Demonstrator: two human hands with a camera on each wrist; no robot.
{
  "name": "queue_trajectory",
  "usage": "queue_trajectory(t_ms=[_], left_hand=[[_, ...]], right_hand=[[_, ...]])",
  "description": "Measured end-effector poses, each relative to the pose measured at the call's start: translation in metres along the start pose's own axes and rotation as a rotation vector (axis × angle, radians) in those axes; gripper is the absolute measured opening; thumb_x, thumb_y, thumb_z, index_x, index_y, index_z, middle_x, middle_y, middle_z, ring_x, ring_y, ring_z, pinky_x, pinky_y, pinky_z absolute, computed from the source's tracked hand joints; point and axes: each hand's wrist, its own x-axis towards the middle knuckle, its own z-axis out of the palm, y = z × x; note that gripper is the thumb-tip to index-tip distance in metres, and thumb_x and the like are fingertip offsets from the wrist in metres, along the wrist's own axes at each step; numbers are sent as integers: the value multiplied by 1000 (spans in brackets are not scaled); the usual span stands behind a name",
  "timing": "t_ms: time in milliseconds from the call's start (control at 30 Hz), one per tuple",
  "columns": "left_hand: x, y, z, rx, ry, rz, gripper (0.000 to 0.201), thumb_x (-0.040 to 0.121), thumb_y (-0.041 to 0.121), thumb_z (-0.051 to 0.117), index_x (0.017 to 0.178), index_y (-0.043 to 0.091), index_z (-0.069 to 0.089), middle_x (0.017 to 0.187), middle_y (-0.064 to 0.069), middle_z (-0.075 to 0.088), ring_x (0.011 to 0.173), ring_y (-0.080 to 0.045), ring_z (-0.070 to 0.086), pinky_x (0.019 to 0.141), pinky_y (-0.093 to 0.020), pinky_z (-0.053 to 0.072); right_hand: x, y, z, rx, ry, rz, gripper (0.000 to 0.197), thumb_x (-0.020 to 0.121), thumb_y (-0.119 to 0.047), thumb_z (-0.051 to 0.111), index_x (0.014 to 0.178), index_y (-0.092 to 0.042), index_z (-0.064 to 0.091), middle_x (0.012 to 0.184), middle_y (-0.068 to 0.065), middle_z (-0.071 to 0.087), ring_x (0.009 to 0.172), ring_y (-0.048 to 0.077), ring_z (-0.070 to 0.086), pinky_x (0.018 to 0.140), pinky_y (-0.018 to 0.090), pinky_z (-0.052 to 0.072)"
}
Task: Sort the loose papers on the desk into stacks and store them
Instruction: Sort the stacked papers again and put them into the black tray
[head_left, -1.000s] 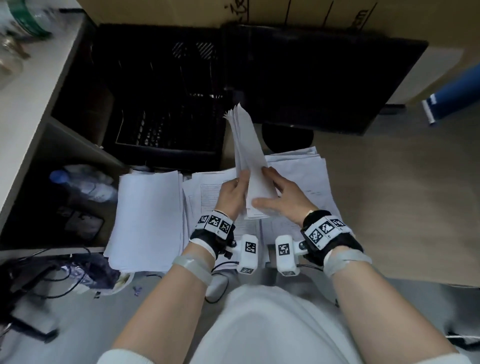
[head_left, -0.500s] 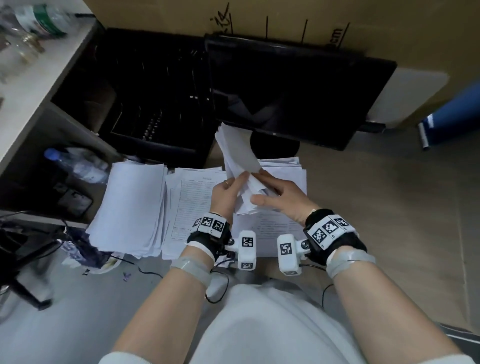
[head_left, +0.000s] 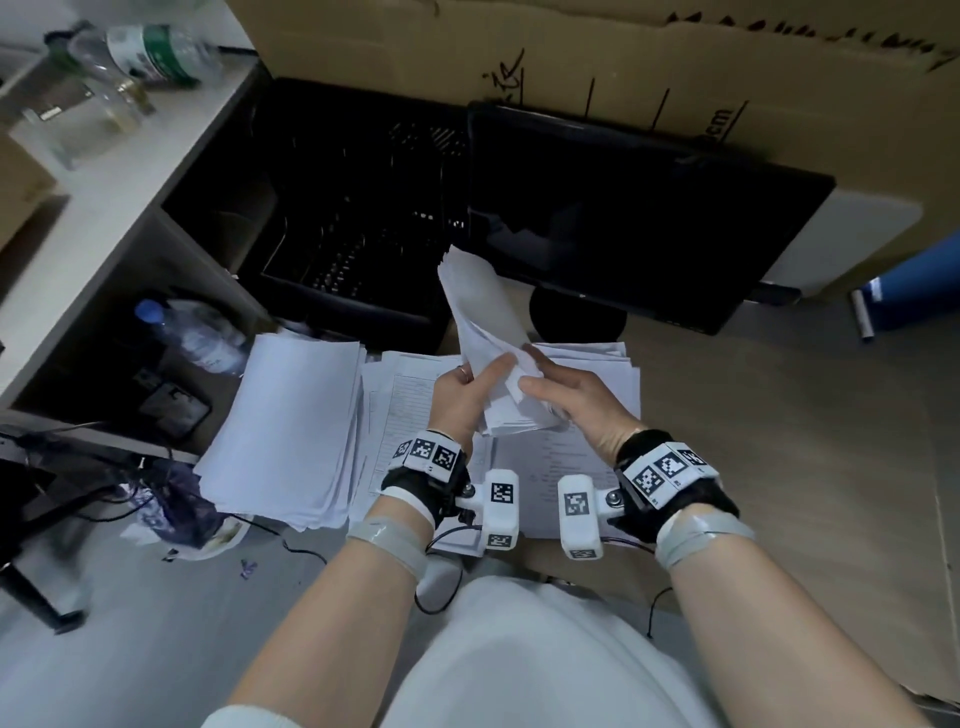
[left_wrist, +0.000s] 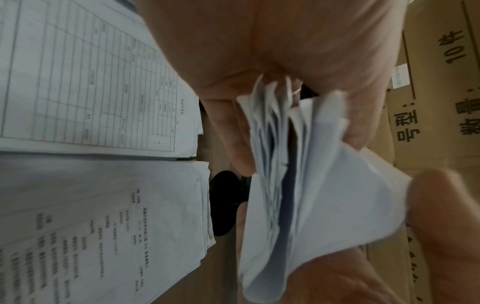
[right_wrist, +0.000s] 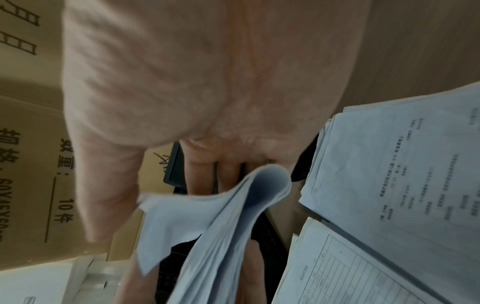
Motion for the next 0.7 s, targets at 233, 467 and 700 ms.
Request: queue_trajectory(t_ms=[233,467,700], left_hand=[[19,26,-37,39,-91,38,27,85,27,77,100,6,71,84,-4,75,72,-15,71,61,-21,53],[32,38,-71,171,-167,78,14,91,6,65,103,4,72,87,-6,76,77,-19,72,64,-25,56],[41,45,-110,165,-150,59,23,95,-3,54,91,15,69,81,2,72,73,-12,68,66,-20,56]], right_hand=[[18,-16,48,-19,116,-20,29,81,-53,70,109,-51,70,147,-25,44,134,-7,40,108,22,34],[38,-16,82,-3,535,-15,27,95,-29,63,73,-13,64,65,1,58,62,15,54,64,29,45],[20,16,74,313,981,122,20,93,-19,57,78,-8,64,88,9,69,89,29,68,75,41,61]])
